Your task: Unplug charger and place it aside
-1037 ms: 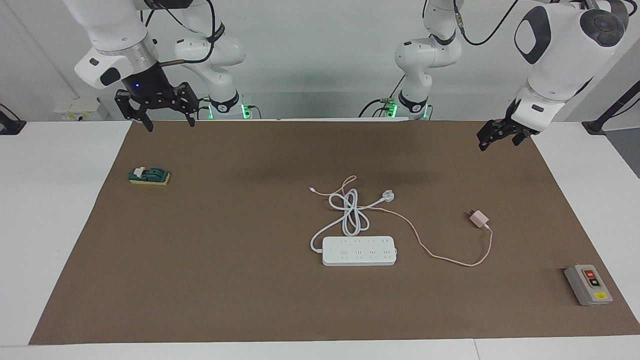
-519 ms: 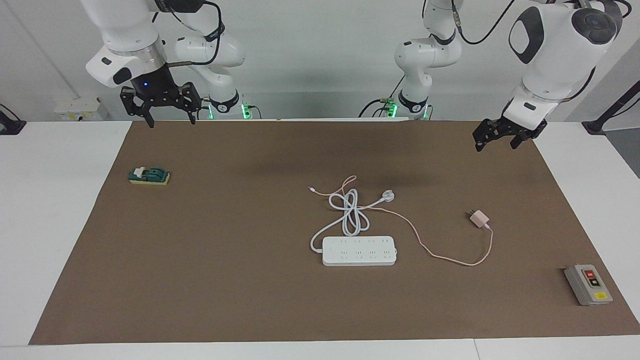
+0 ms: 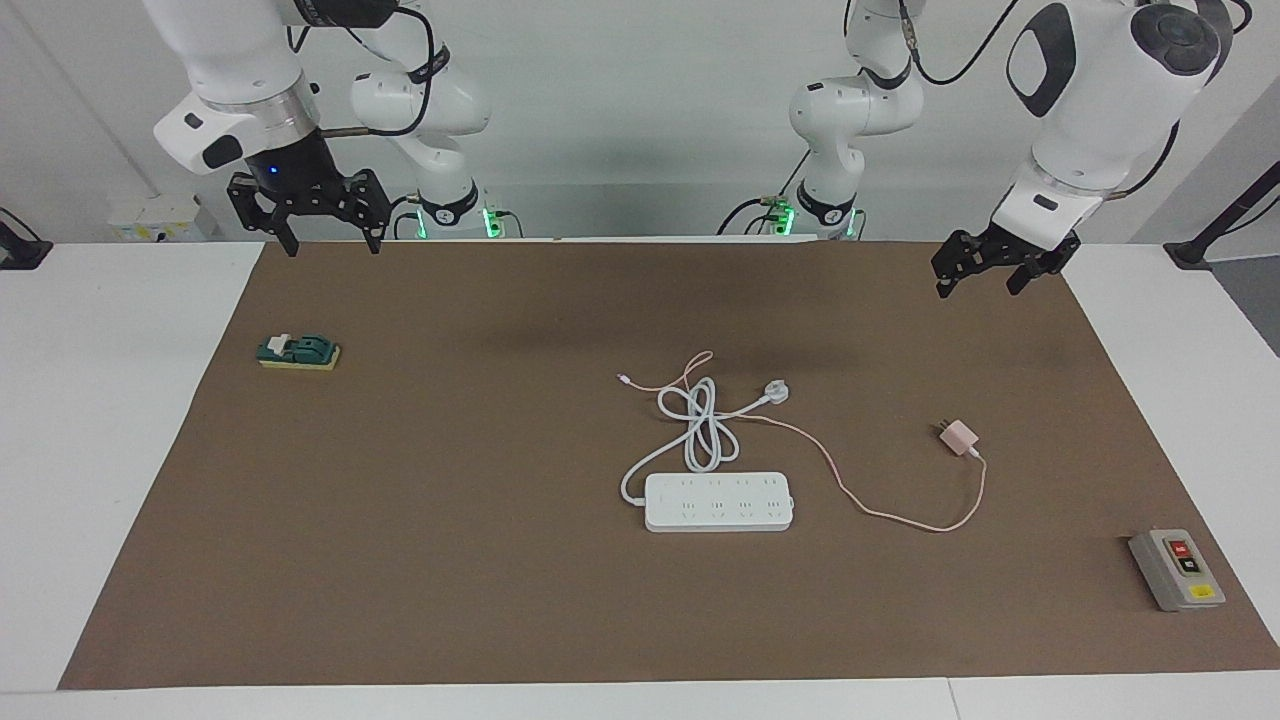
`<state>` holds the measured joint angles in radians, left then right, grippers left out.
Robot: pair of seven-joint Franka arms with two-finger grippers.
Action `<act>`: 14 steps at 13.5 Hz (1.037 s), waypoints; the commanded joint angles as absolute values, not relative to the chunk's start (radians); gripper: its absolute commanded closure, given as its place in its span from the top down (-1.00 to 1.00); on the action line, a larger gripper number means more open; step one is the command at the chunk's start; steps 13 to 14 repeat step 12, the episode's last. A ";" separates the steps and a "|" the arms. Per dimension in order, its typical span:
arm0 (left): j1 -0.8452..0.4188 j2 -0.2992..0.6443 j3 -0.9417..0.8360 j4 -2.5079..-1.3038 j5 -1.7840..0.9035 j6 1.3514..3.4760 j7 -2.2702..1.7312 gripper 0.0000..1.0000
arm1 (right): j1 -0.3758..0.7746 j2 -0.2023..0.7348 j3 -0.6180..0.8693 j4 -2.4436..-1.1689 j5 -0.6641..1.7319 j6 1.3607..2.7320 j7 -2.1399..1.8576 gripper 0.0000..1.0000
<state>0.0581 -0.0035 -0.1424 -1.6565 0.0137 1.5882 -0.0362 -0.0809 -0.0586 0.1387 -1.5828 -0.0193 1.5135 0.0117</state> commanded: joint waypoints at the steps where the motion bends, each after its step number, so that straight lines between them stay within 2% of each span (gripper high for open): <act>1: 0.058 -0.035 -0.132 -1.694 0.003 1.600 -0.015 1.00 | -0.094 -0.084 0.150 -1.614 -0.002 1.526 0.025 1.00; 14: 0.058 -0.037 -0.133 -1.687 0.003 1.589 -0.026 1.00 | -0.095 -0.084 0.149 -1.617 0.021 1.529 0.023 1.00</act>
